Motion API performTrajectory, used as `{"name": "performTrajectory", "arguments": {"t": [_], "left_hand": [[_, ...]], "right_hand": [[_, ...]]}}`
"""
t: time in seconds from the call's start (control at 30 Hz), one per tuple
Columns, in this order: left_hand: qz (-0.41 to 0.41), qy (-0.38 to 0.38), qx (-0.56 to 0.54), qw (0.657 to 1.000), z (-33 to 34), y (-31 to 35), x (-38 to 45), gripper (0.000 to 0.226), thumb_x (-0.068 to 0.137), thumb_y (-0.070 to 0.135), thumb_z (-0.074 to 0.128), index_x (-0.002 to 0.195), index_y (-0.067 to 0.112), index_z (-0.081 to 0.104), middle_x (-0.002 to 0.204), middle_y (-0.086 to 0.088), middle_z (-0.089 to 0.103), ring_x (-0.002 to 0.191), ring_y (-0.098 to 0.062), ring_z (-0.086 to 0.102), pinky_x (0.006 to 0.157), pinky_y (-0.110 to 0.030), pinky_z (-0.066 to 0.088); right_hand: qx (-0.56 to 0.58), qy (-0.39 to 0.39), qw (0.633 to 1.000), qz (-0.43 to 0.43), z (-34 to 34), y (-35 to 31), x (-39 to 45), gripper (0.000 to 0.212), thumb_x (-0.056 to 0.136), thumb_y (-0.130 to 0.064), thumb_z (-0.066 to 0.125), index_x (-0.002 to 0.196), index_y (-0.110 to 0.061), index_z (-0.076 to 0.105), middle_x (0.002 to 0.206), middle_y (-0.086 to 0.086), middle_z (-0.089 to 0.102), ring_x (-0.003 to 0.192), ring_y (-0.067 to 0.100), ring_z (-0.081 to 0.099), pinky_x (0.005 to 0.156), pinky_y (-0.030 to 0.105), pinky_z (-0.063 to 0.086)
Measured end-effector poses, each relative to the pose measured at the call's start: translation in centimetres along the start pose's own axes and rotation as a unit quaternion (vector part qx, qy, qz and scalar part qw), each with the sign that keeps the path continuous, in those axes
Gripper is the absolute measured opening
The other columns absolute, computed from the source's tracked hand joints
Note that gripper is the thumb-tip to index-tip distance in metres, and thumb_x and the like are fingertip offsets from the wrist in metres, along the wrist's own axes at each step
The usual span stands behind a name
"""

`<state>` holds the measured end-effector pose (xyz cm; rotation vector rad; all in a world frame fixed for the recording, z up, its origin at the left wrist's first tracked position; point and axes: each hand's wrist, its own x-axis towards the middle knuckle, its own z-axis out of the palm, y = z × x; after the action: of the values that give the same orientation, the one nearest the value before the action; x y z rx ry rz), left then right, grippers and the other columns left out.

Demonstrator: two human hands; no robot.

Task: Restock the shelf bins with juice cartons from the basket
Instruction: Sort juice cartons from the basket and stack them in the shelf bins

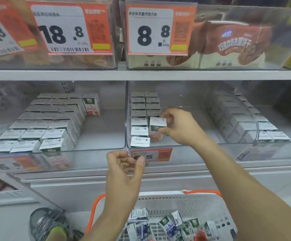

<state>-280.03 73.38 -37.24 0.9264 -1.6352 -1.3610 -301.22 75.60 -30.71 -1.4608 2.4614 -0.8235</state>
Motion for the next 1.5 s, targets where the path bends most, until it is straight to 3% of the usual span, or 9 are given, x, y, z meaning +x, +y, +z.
{"name": "performTrajectory", "arguments": {"t": [0.2,0.43,0.53,0.67,0.93,1.1,1.27,1.4,1.5], "left_hand": [[0.005,-0.002,0.001,1.0,-0.1,-0.1,-0.1,0.034,0.085,0.018,0.073,0.101,0.026,0.043,0.091,-0.004,0.059,0.081,-0.009,0.062,0.075,-0.021,0.051],[0.04,0.003,0.043,0.998,0.1,0.0,-1.4,0.027,0.089,0.003,0.066,0.091,0.023,0.048,0.086,0.0,0.061,0.076,-0.011,0.059,0.07,-0.02,0.049],[0.026,-0.138,0.101,0.985,0.6,-1.7,-1.9,0.02,0.09,0.009,0.063,0.093,0.026,0.052,0.083,0.0,0.06,0.068,-0.018,0.057,0.064,-0.03,0.049],[0.008,-0.37,0.267,0.89,1.8,-5.8,-3.0,0.017,0.091,0.024,0.067,0.107,0.025,0.06,0.084,0.009,0.064,0.066,-0.008,0.06,0.067,-0.029,0.05],[-0.15,-0.381,0.415,0.812,1.9,-18.6,-8.1,0.026,0.085,0.017,0.071,0.11,0.017,0.063,0.093,-0.002,0.063,0.083,-0.019,0.057,0.065,-0.019,0.042],[-0.188,-0.357,0.504,0.763,1.0,-24.0,-12.2,0.068,0.082,0.039,0.076,0.142,0.029,0.046,0.132,-0.008,0.049,0.127,-0.031,0.047,0.103,-0.045,0.045],[-0.223,-0.311,0.438,0.814,0.3,-25.8,-13.5,0.042,0.084,0.024,0.075,0.124,0.022,0.063,0.126,-0.007,0.062,0.105,-0.023,0.062,0.087,-0.031,0.051],[-0.298,-0.254,0.286,0.875,-1.3,-24.0,-12.0,0.028,0.078,0.008,0.08,0.105,0.013,0.073,0.074,0.006,0.064,0.049,0.001,0.056,0.049,-0.012,0.042],[-0.37,-0.24,0.165,0.882,-2.7,-20.8,-10.8,0.022,0.079,0.006,0.08,0.098,0.015,0.074,0.074,0.008,0.068,0.063,-0.005,0.064,0.051,-0.011,0.046]], "right_hand": [[0.022,-0.038,0.999,0.021,0.5,0.4,0.0,0.051,0.086,-0.03,0.076,0.128,-0.015,0.052,0.102,-0.001,0.061,0.097,0.02,0.06,0.076,0.026,0.043],[0.142,0.177,0.971,-0.073,-3.1,-0.6,-7.7,0.01,0.085,-0.011,0.069,0.083,-0.018,0.063,0.076,-0.007,0.066,0.067,0.01,0.059,0.066,0.018,0.048],[0.18,0.09,0.975,-0.095,-2.5,-0.3,-11.2,0.013,0.083,-0.01,0.072,0.081,-0.019,0.064,0.07,-0.007,0.064,0.061,0.012,0.057,0.06,0.016,0.046],[0.15,-0.062,0.986,-0.037,0.9,3.3,-13.8,0.015,0.083,-0.013,0.074,0.079,-0.023,0.064,0.068,-0.008,0.064,0.058,0.006,0.057,0.06,0.019,0.048],[-0.059,-0.375,0.923,0.062,7.9,13.1,-18.7,0.016,0.084,-0.021,0.077,0.093,-0.011,0.069,0.077,-0.014,0.057,0.074,0.006,0.054,0.068,0.021,0.04],[-0.087,-0.419,0.894,0.133,9.9,17.1,-20.9,0.022,0.08,-0.018,0.08,0.095,-0.004,0.072,0.083,-0.004,0.062,0.082,0.015,0.058,0.063,0.022,0.043],[-0.134,-0.455,0.868,0.145,11.9,19.8,-22.5,0.03,0.078,-0.013,0.08,0.101,-0.017,0.062,0.1,-0.004,0.057,0.093,0.019,0.053,0.072,0.025,0.039],[-0.169,-0.513,0.835,0.106,14.7,21.0,-24.2,0.069,0.077,0.005,0.07,0.135,-0.026,0.052,0.14,0.006,0.046,0.118,0.026,0.055,0.085,0.032,0.05],[-0.231,-0.506,0.828,0.071,16.3,20.5,-24.8,0.076,0.075,0.015,0.063,0.134,-0.031,0.047,0.147,0.009,0.037,0.129,0.029,0.046,0.092,0.043,0.052]]}}
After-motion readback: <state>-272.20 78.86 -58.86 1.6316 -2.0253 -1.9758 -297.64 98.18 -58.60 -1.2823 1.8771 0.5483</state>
